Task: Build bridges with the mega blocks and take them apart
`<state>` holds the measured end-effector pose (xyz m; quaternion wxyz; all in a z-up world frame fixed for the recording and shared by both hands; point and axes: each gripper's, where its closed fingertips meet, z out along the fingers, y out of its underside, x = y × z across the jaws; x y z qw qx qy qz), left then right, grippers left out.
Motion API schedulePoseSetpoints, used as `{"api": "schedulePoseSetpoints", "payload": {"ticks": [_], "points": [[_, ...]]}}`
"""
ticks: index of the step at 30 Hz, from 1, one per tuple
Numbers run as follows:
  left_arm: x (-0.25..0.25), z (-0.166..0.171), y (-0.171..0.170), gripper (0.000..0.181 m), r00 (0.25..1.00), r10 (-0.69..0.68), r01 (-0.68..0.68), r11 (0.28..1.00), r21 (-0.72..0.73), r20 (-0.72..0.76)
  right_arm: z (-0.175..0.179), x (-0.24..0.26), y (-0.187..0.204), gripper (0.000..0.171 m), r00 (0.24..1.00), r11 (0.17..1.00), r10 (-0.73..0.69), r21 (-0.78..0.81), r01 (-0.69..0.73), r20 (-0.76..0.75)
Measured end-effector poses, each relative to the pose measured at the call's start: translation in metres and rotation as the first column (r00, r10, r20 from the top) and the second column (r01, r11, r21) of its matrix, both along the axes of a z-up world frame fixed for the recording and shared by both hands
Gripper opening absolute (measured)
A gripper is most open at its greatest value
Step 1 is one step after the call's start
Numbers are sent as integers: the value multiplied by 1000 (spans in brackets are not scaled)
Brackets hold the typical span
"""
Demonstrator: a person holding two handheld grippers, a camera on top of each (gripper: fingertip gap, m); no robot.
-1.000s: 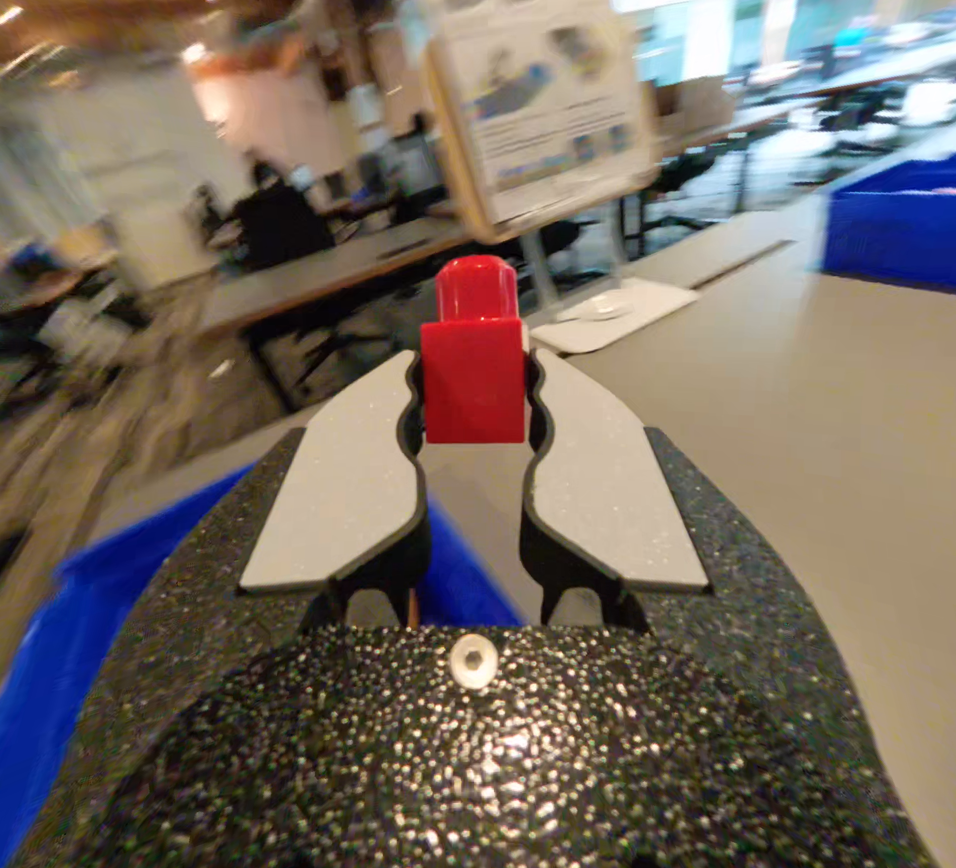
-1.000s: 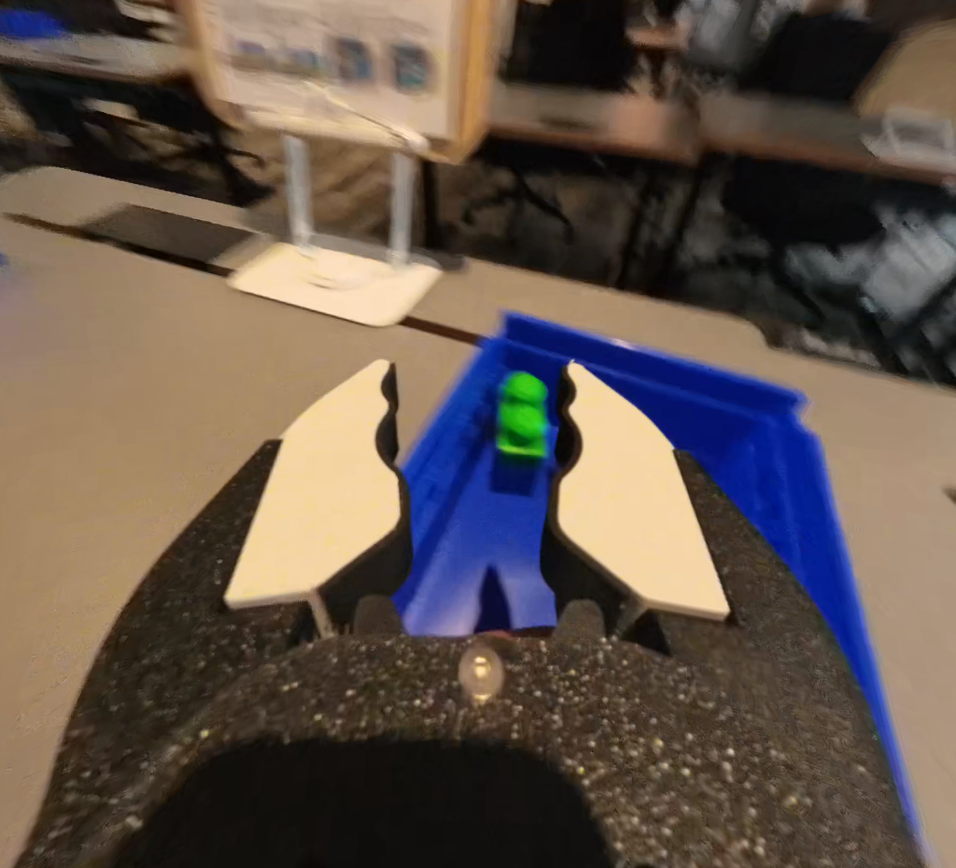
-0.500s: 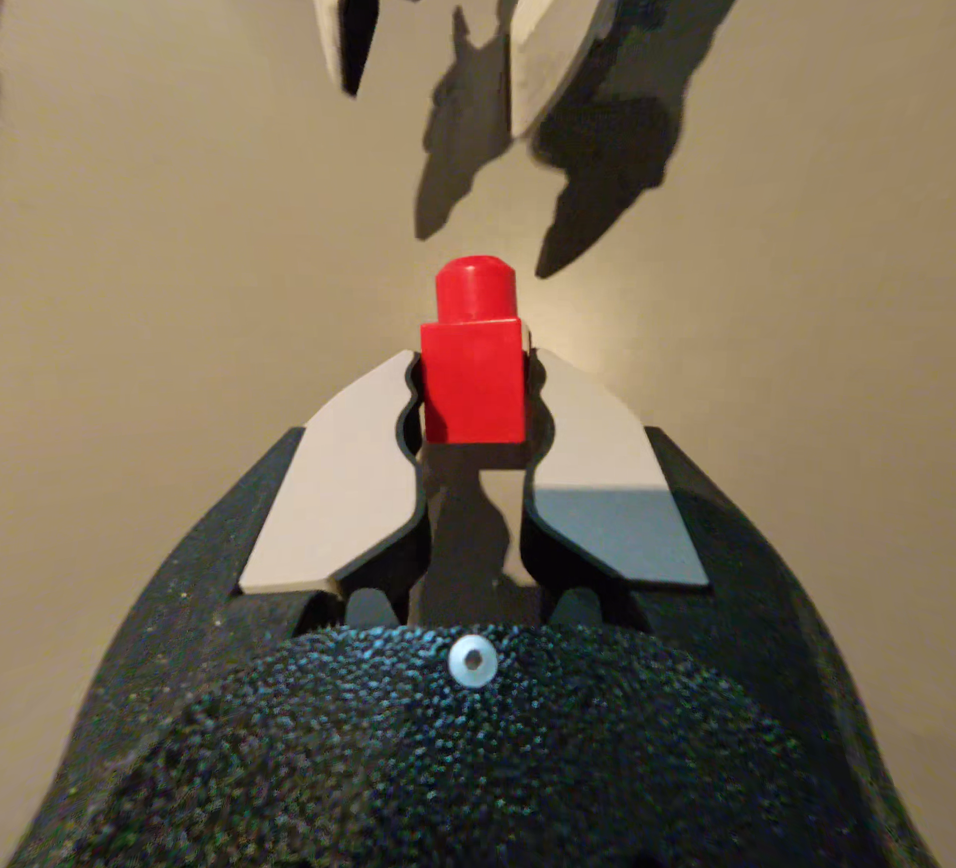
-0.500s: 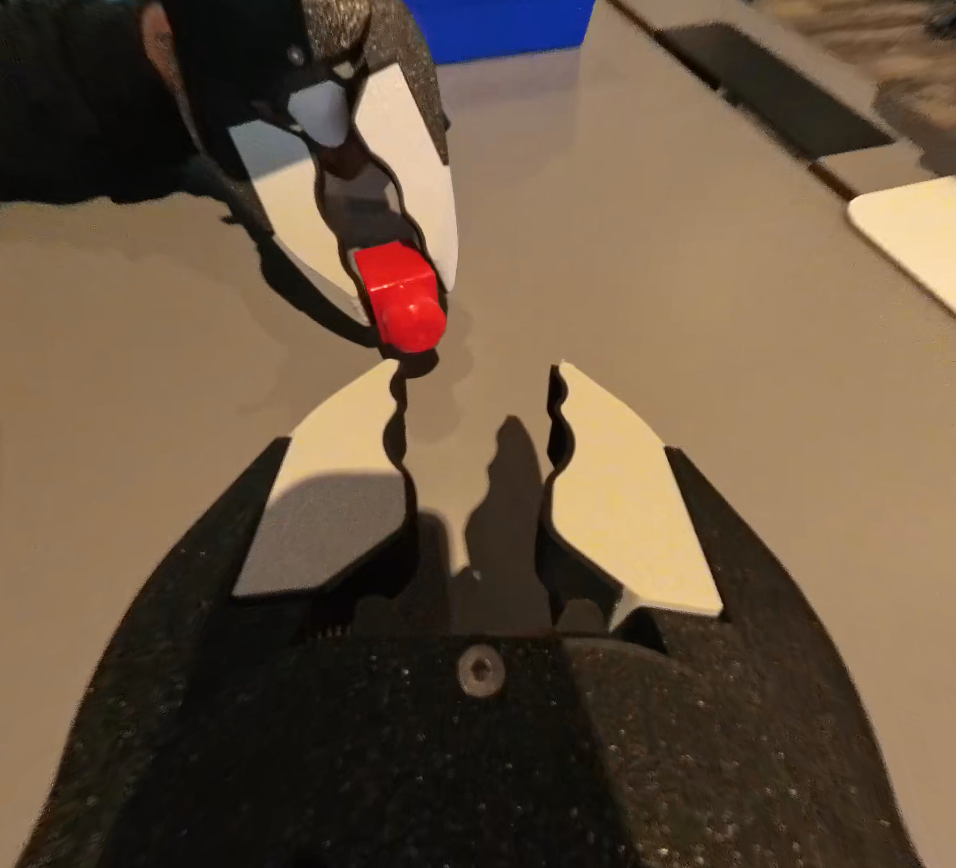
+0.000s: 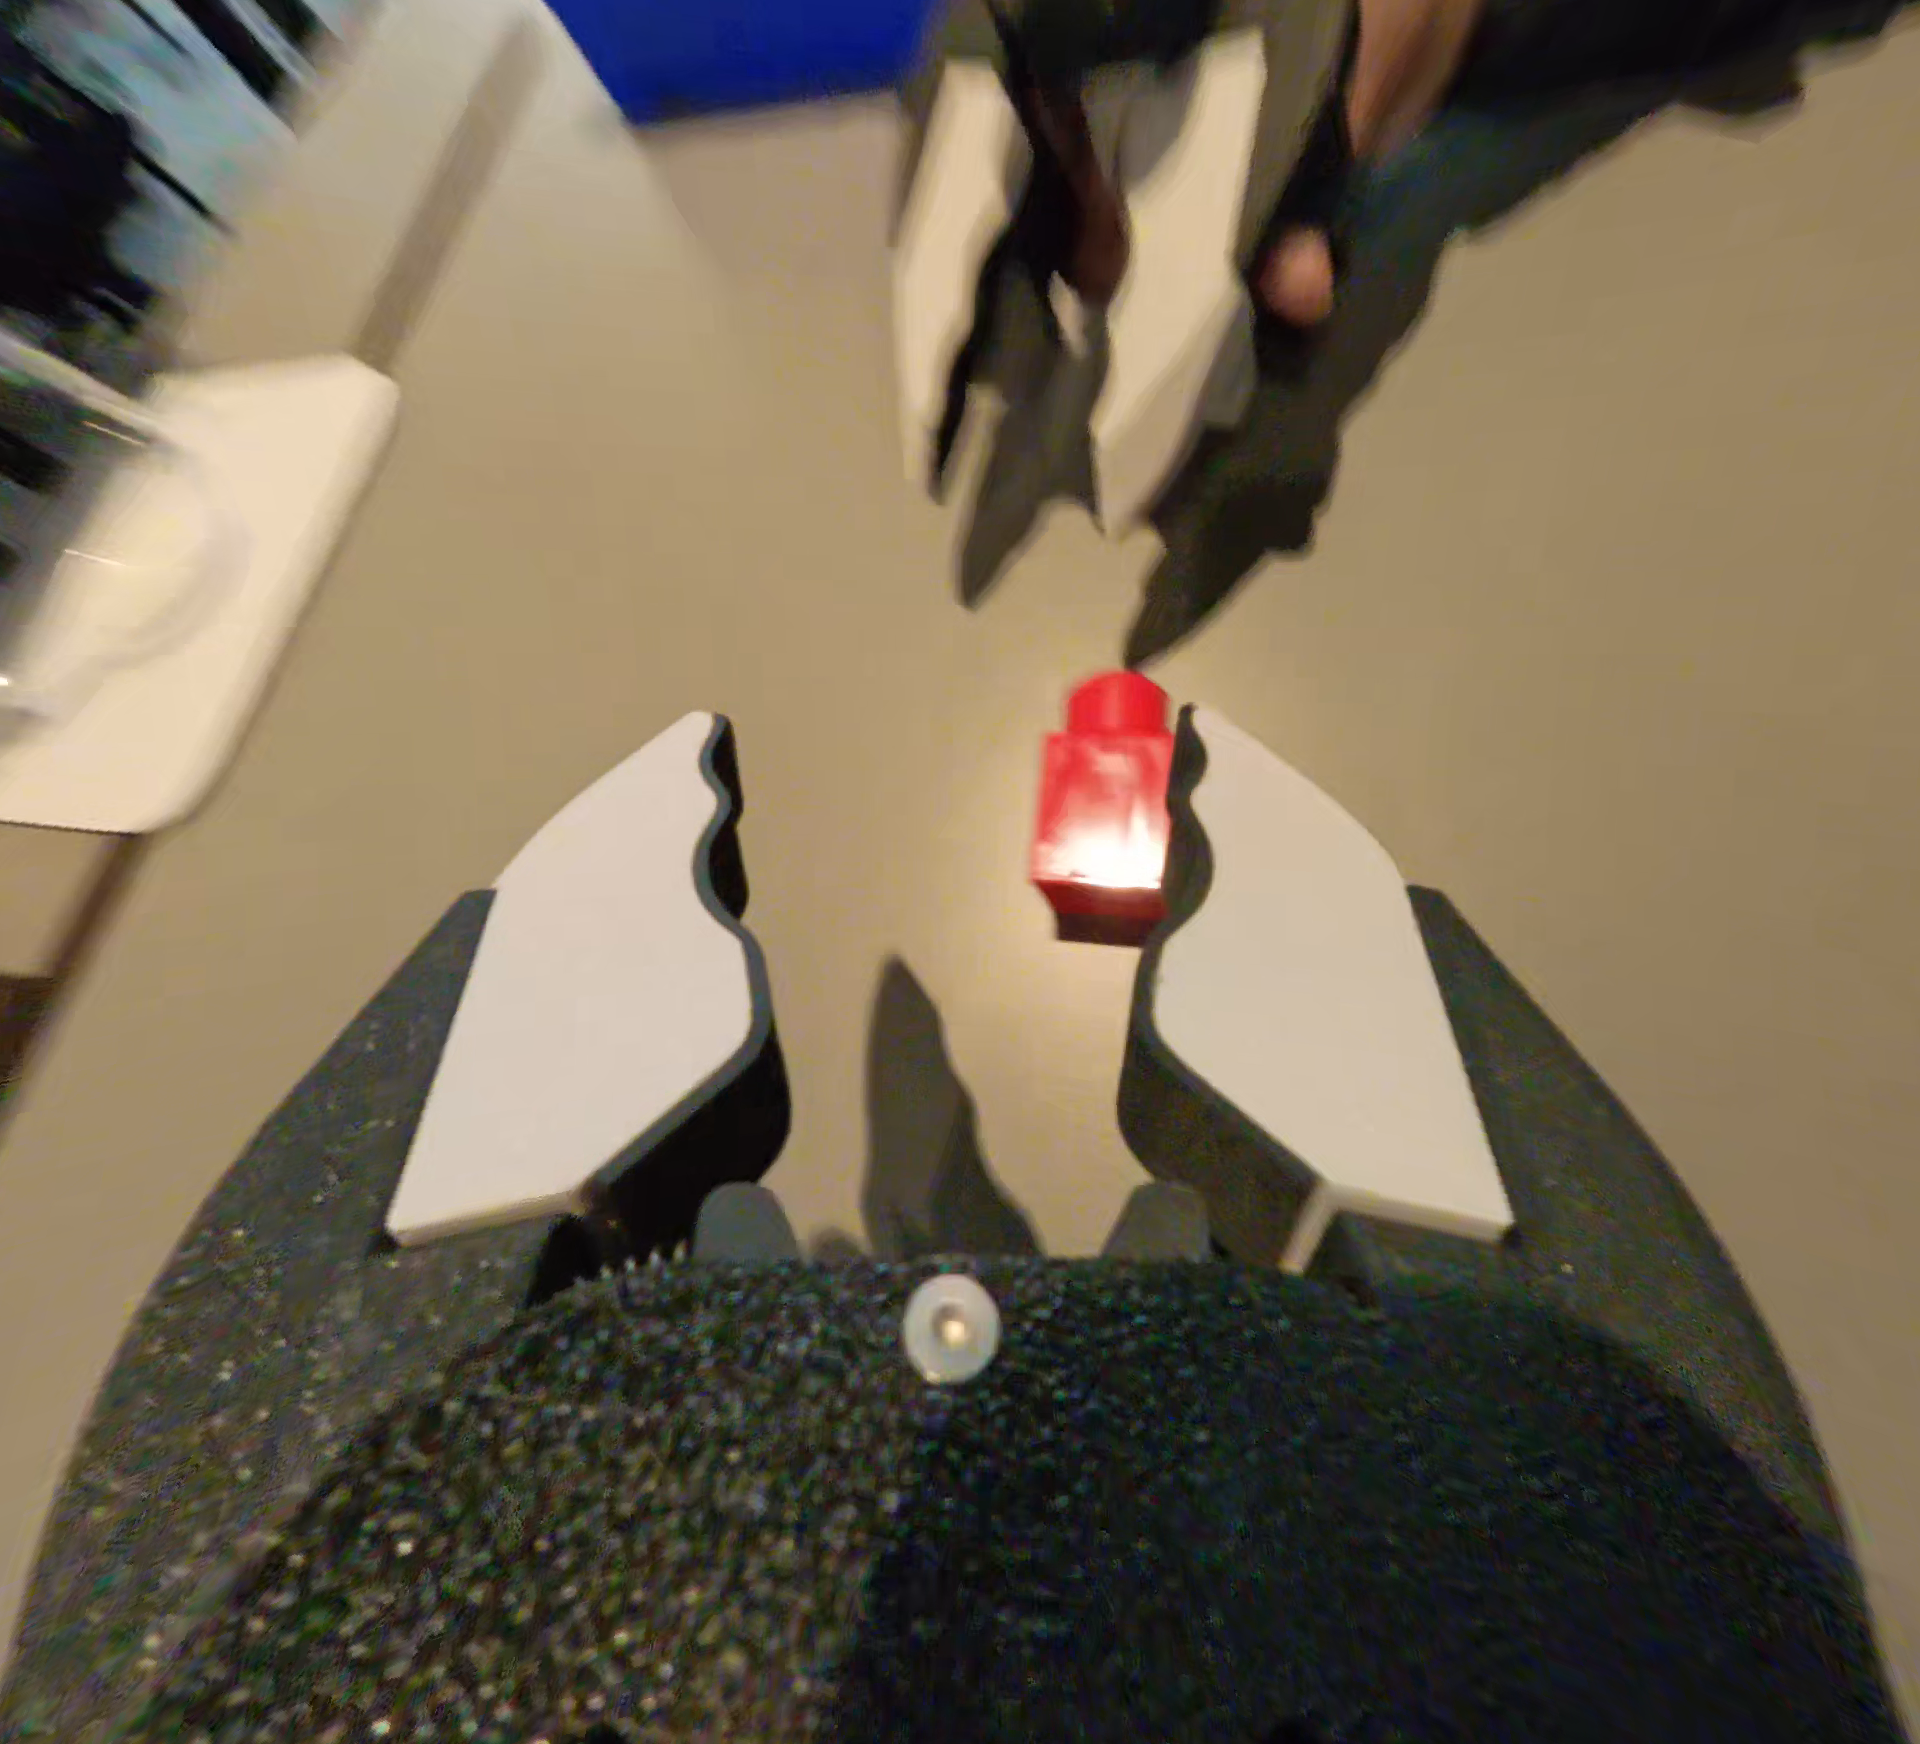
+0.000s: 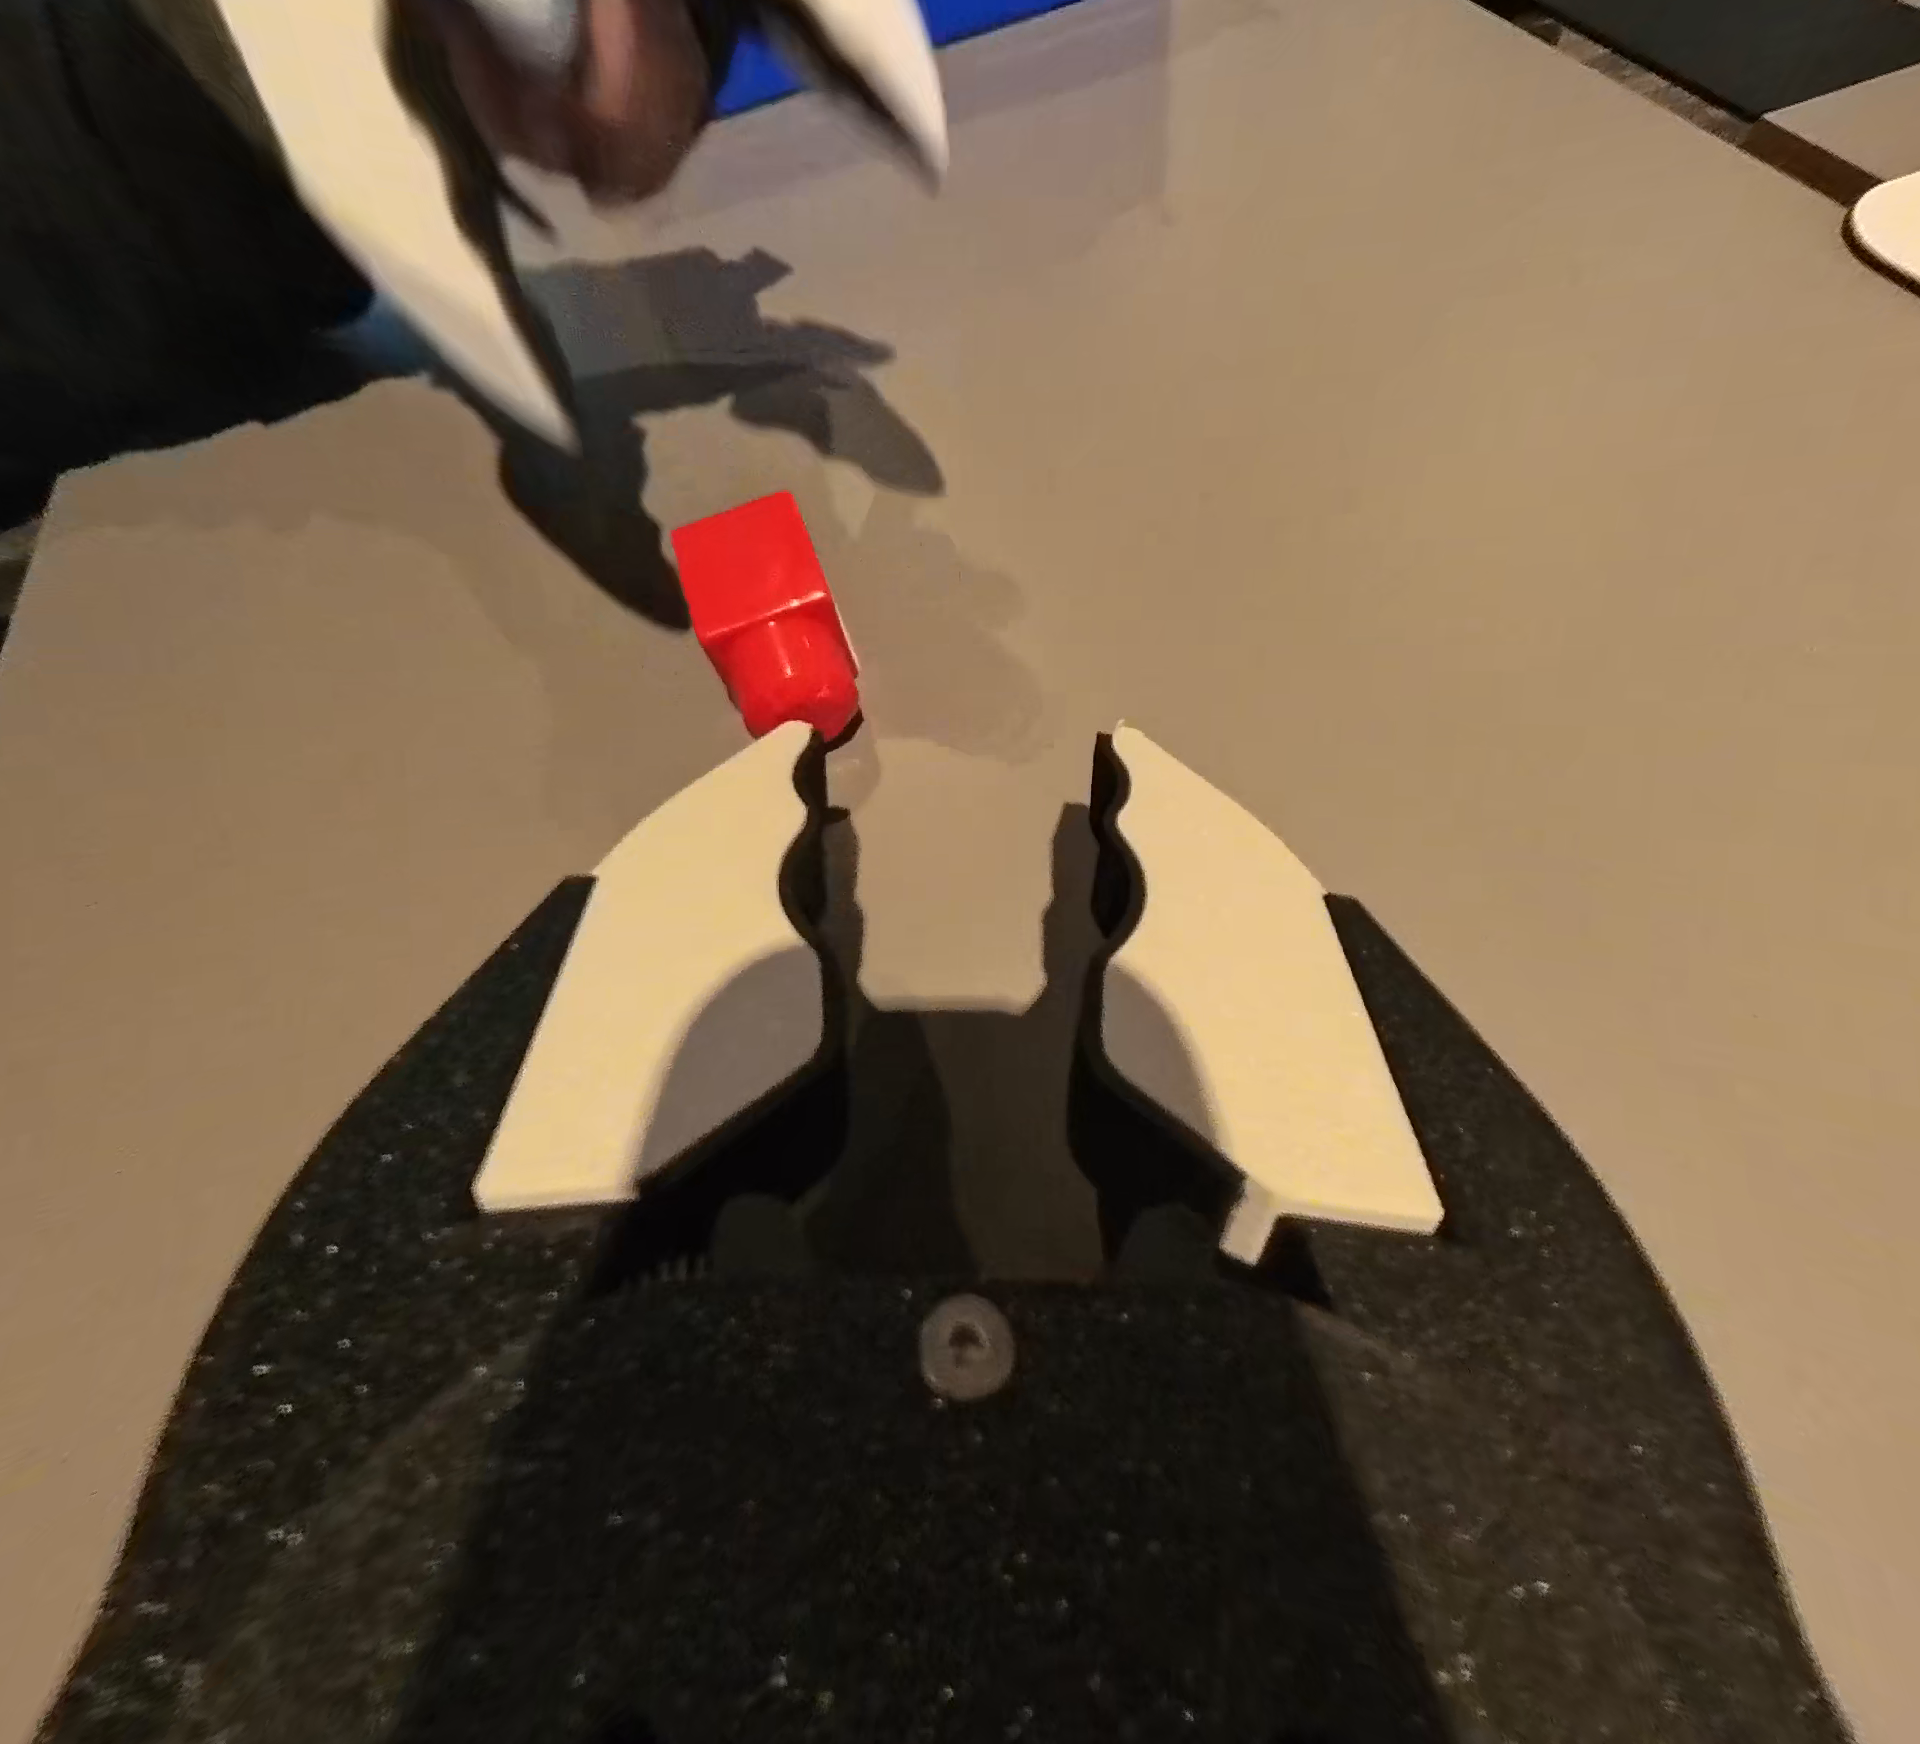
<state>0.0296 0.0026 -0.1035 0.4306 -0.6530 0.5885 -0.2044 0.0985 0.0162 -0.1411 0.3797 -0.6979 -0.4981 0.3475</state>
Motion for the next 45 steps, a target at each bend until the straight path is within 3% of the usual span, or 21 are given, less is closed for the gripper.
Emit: {"api": "schedulePoseSetpoints", "payload": {"ticks": [1, 5, 8, 10, 13, 16, 18, 21, 25, 27, 29, 30, 32, 35, 39, 45], "points": [[-11, 26, 5, 77, 996, 27, -32, 998, 59, 88, -1, 0, 0, 49, 1000, 1000, 2, 1, -2, 4], [-98, 117, 27, 68, 894, 204, -310, 925, 222, 400, -3, -1, -2, 49, 1000, 1000, 12, 13, -13, 27], [-192, 139, 39, 58, 806, 421, -563, 764, 316, 417, -5, -2, -4, 49, 999, 1000, 20, 21, -21, 42], [-267, 132, 46, 55, 688, 629, -725, 595, 347, 362, -6, -3, -4, 49, 999, 999, 23, 23, -25, 49], [-366, 91, 47, 50, 427, 880, -888, 365, 281, 208, -8, -3, -5, 49, 998, 999, 27, 20, -29, 61], [-411, 46, 47, 49, 283, 958, -948, 271, 167, 50, -9, -4, -4, 49, 997, 999, 29, 10, -30, 69], [-415, 25, 48, 53, 260, 965, -960, 262, 101, -37, -10, -4, -3, 49, 997, 1000, 27, 4, -28, 73], [-417, 16, 48, 52, 223, 970, -963, 235, 131, -101, -10, -4, -3, 49, 997, 1000, 24, 6, -25, 74], [-437, 33, 38, 47, 108, 993, -993, 106, 45, 39, -12, -4, -5, 49, 996, 999, 30, 14, -32, 86], [-433, 32, 34, 43, 146, 987, -987, 150, -59, 65, -13, -5, -6, 49, 995, 999, 35, 22, -38, 97], [-415, 12, 29, 36, 250, 968, -957, 241, -162, -34, -14, -5, -7, 49, 993, 999, 41, 28, -44, 109], [-409, -1, 25, 32, 278, 954, -950, 255, -183, -115, -15, -5, -7, 49, 993, 998, 43, 31, -47, 113], [-409, -8, 23, 33, 254, 947, -965, 233, -124, -198, -16, -6, -8, 49, 991, 998, 47, 35, -52, 122], [-423, 19, 29, 34, 155, 986, -986, 150, -78, -54, -17, -6, -9, 49, 990, 997, 54, 40, -59, 134], [-450, 39, 18, 34, 24, 995, -992, 36, -118, 101, -19, -6, -11, 49, 987, 996, 60, 49, -68, 150], [-445, 29, 24, 34, 47, 998, -993, 52, -102, 51, -21, -7, -12, 50, 984, 995, 65, 58, -76, 163]]}}
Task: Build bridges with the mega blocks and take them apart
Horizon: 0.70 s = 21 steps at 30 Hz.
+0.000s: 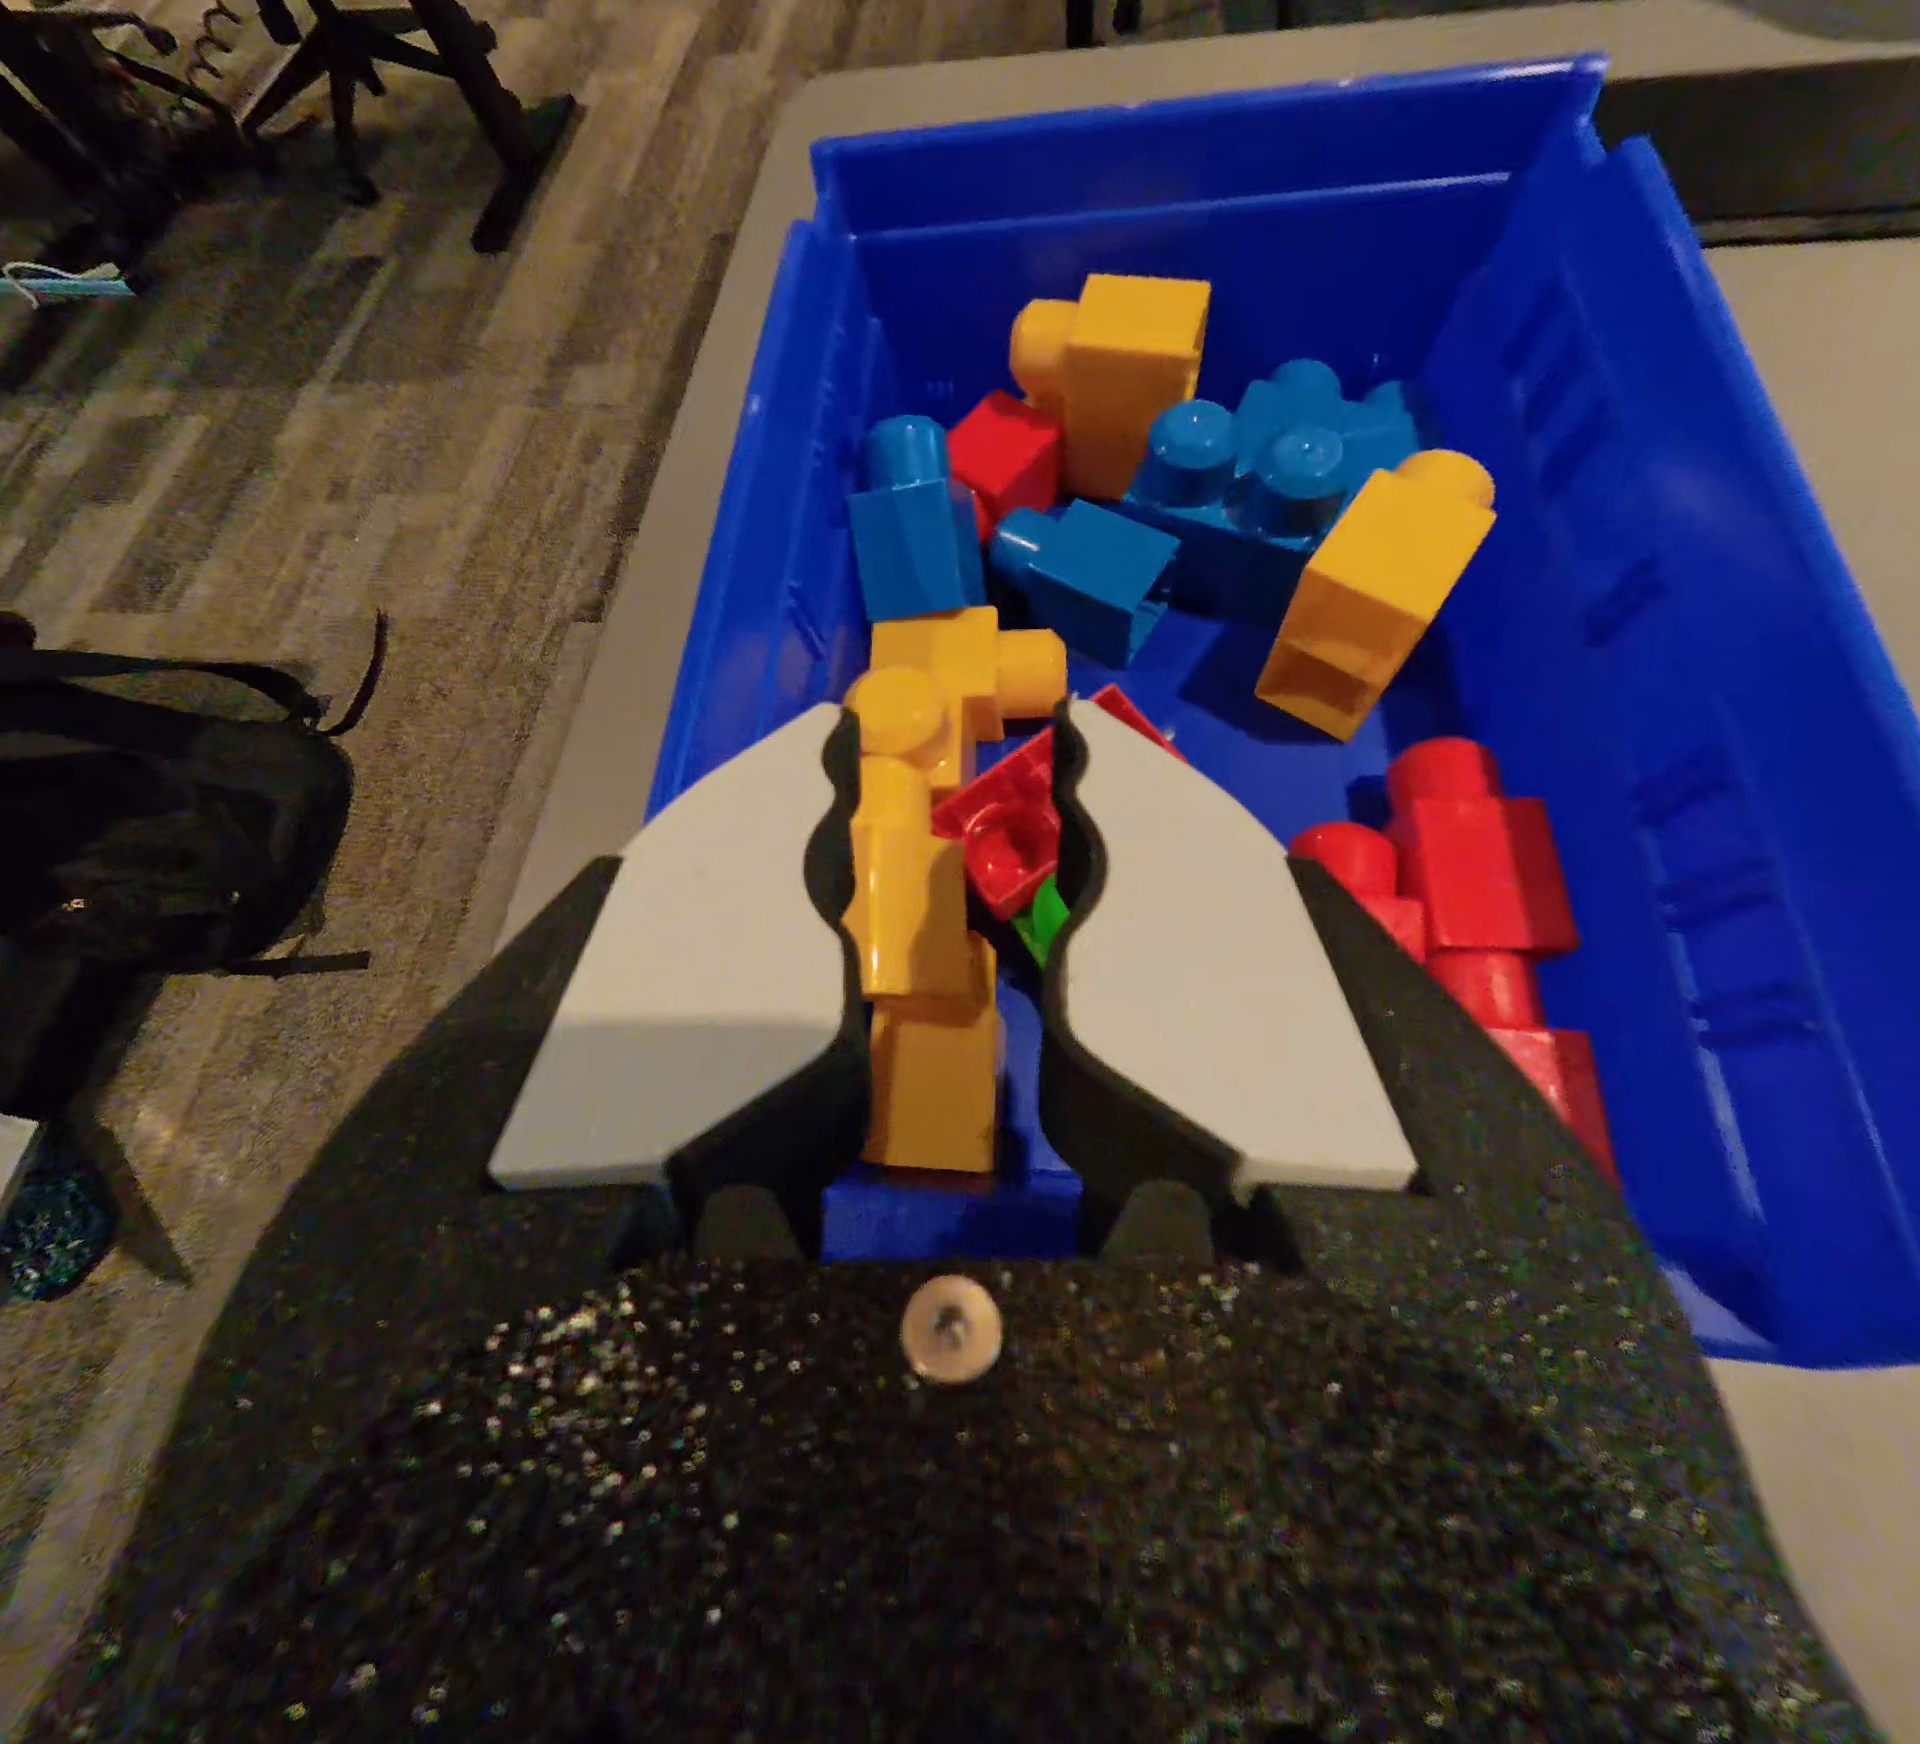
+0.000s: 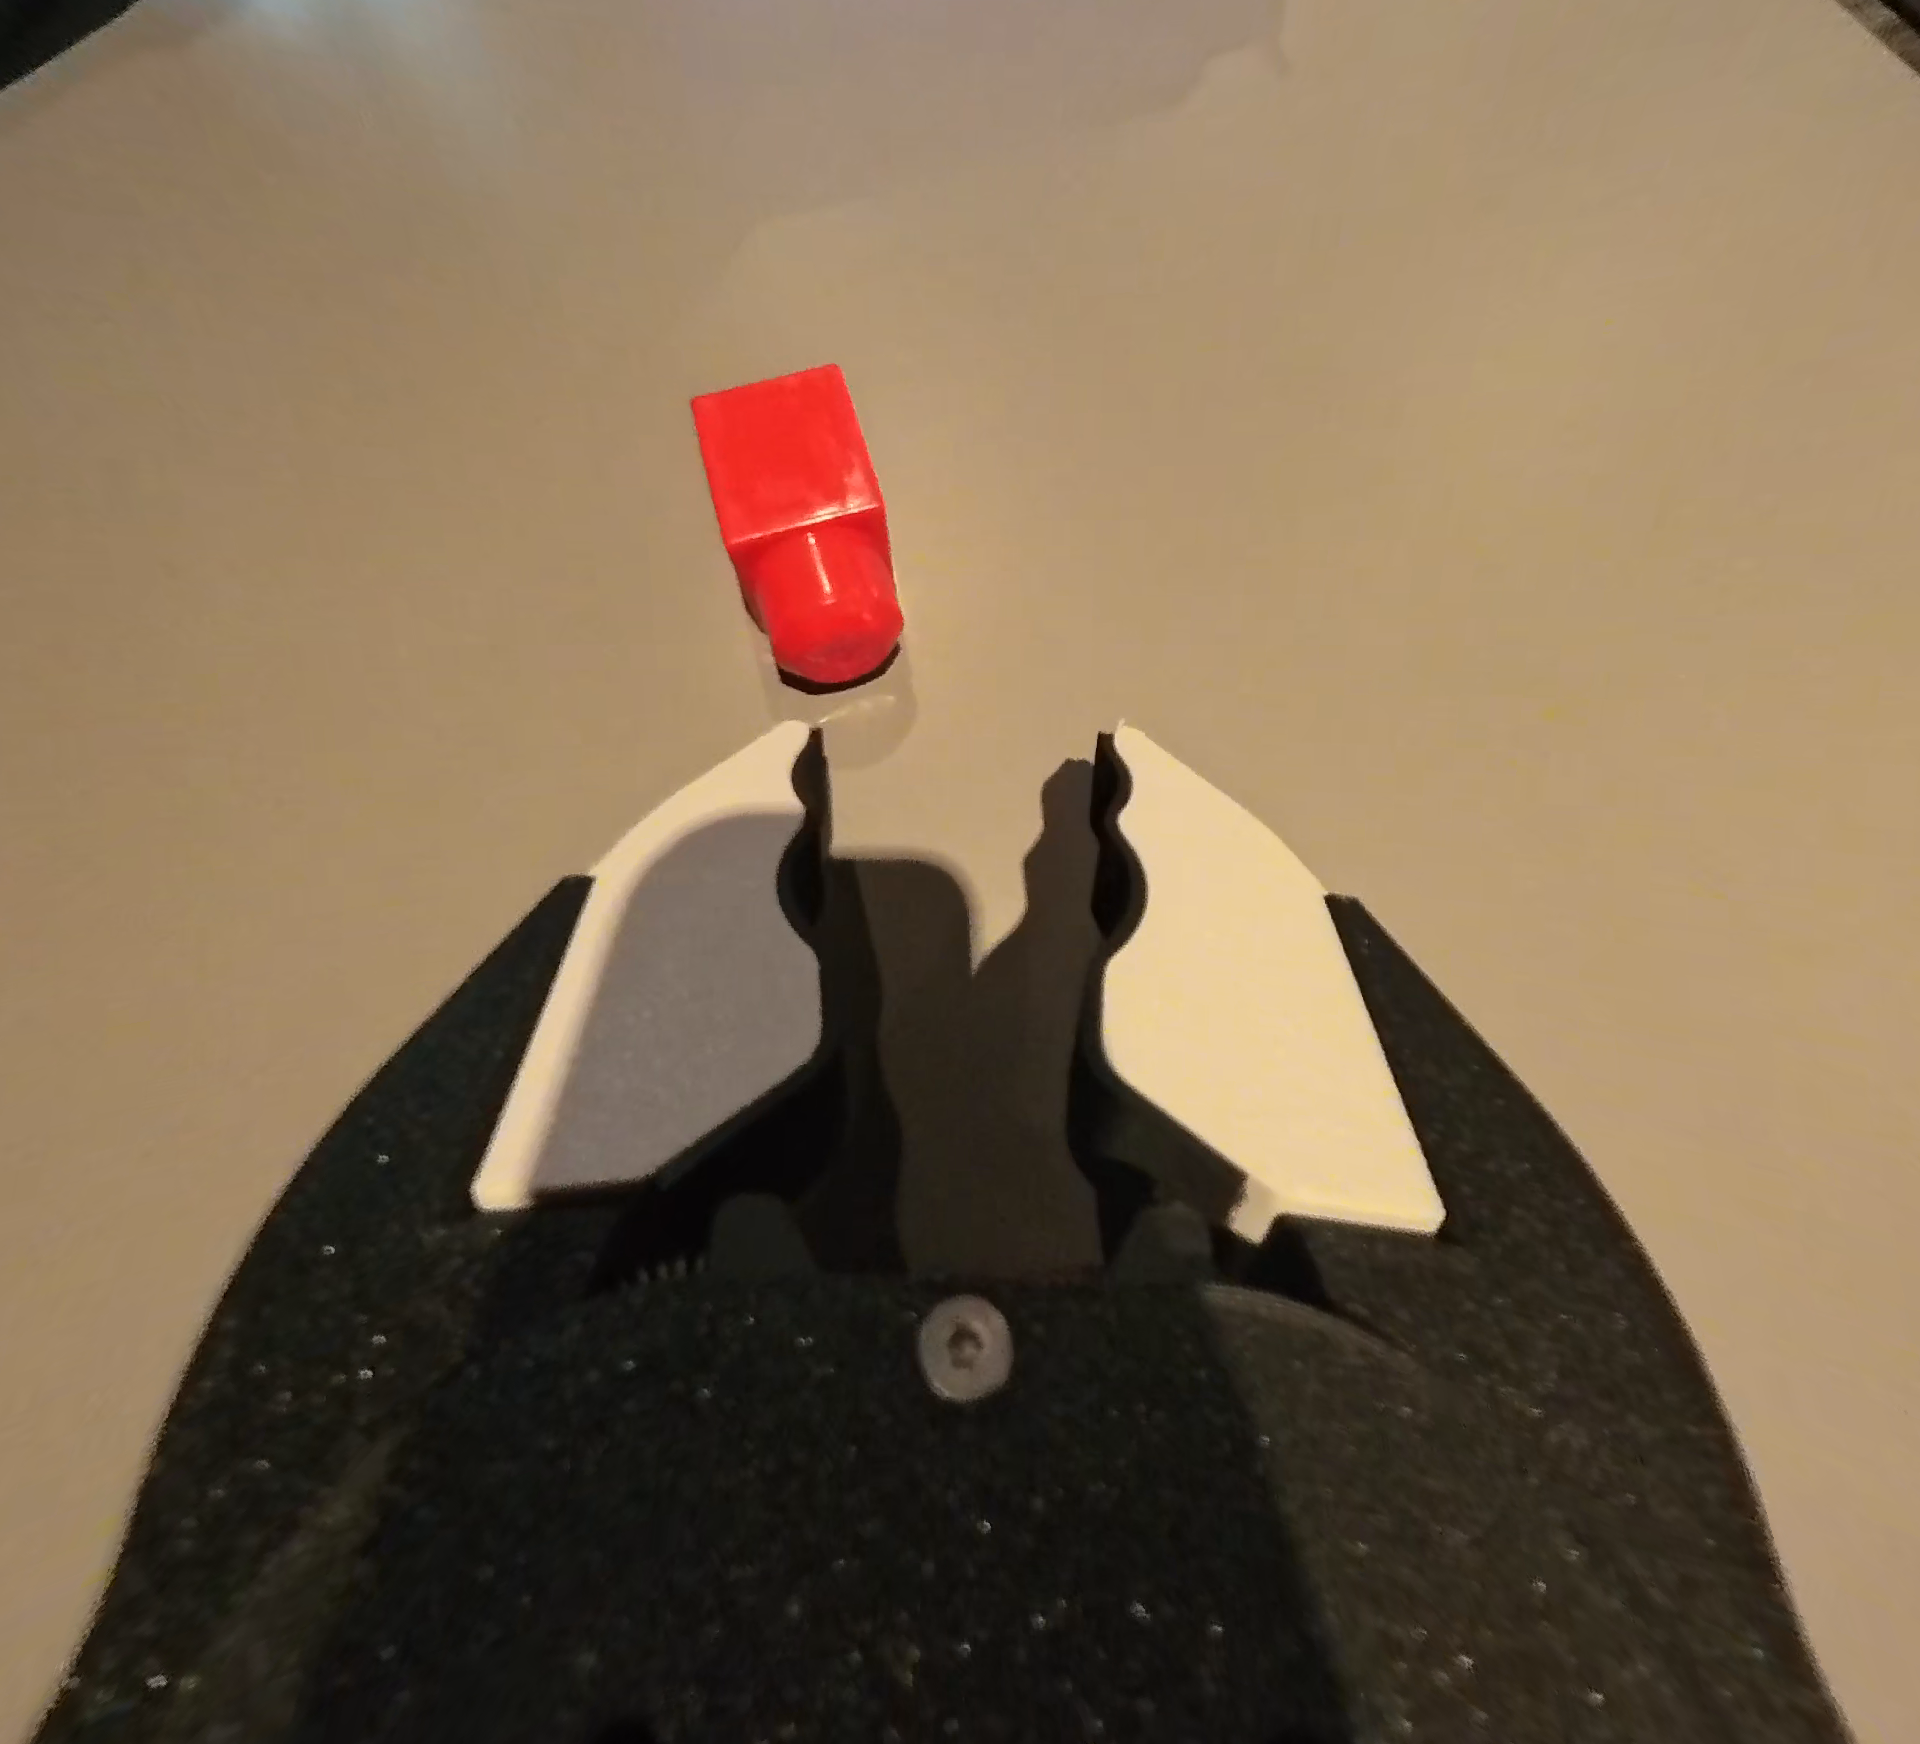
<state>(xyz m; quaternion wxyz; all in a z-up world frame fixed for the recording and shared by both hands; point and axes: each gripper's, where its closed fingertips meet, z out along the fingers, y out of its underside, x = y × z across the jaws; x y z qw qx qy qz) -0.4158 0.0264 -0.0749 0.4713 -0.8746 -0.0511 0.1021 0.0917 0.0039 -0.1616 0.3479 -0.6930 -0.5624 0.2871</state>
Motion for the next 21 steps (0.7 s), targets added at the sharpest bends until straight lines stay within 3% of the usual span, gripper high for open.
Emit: {"api": "schedulePoseSetpoints", "payload": {"ticks": [5, 10, 14, 19, 21], "points": [[-2, -5, 6, 34, 1000, -4, 3, 1000, -27, -19, -1, 0, -1, 50, 1000, 1000, 3, 6, -3, 6], [-20, -42, -6, 42, 997, 63, -75, 959, -274, -52, -1, 0, -2, 50, 1000, 1000, 7, 14, -7, 12], [-19, -52, -22, 43, 995, 96, -91, 935, -344, -1, -2, 0, -2, 50, 1000, 1000, 10, 17, -11, 16], [-19, -60, -16, 47, 992, 60, -101, 909, -404, -112, -2, 0, -3, 50, 1000, 1000, 16, 19, -17, 22], [-18, -56, -13, 36, 986, 29, -91, 916, -390, -163, -3, 0, -4, 50, 1000, 1000, 19, 23, -19, 25]]}}
